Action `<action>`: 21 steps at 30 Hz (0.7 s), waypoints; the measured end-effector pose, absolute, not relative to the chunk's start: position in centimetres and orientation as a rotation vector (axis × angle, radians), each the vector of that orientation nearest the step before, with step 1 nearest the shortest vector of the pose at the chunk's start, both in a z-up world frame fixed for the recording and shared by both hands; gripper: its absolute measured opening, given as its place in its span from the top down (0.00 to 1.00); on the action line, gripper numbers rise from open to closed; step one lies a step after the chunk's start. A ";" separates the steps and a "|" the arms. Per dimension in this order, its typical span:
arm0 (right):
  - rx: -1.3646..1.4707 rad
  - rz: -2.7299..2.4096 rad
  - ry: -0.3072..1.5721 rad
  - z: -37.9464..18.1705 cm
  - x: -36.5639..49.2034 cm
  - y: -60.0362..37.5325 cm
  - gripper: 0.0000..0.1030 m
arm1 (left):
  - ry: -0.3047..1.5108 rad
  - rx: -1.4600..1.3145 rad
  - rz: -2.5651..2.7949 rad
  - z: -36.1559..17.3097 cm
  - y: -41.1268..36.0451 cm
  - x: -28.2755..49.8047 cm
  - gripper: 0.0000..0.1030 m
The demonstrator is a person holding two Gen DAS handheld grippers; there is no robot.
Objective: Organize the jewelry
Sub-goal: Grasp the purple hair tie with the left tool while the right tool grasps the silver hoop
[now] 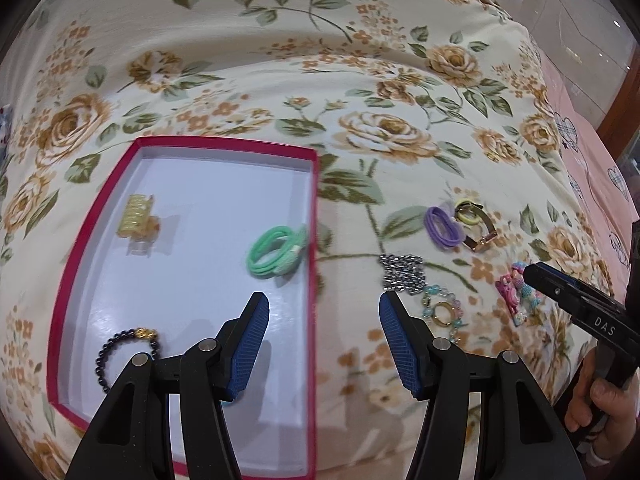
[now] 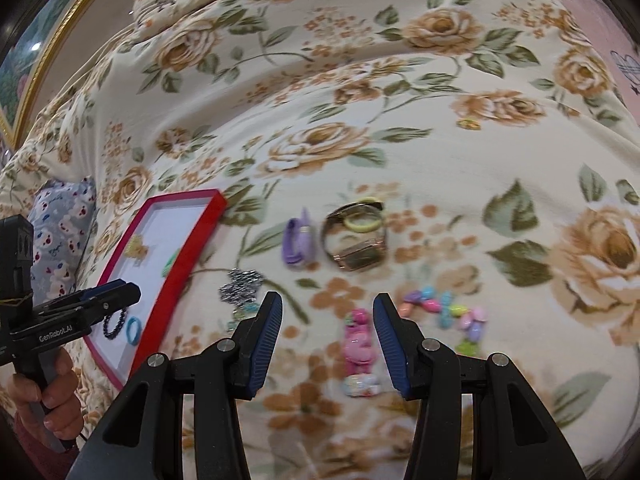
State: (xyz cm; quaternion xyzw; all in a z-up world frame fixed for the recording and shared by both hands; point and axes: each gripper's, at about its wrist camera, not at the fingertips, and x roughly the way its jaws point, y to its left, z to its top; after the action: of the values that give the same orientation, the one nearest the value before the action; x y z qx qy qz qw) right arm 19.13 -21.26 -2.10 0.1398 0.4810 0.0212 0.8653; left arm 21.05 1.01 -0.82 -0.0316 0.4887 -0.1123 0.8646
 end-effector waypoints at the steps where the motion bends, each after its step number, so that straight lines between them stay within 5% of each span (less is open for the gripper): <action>1: 0.293 0.040 1.005 -2.0 19.2 -21.5 0.52 | 1.026 -0.061 -0.240 -0.9 0.6 21.3 0.44; 21: 0.300 0.040 1.065 -4.5 24.8 -24.9 0.63 | 1.086 -0.050 -0.353 -4.6 -7.8 29.0 0.44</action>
State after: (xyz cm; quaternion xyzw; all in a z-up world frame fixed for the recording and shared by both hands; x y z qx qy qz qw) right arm 24.82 -24.93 -4.46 0.1424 0.5056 0.0190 0.8507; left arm 29.01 -7.78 -4.63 -0.0237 0.5141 -0.1668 0.8410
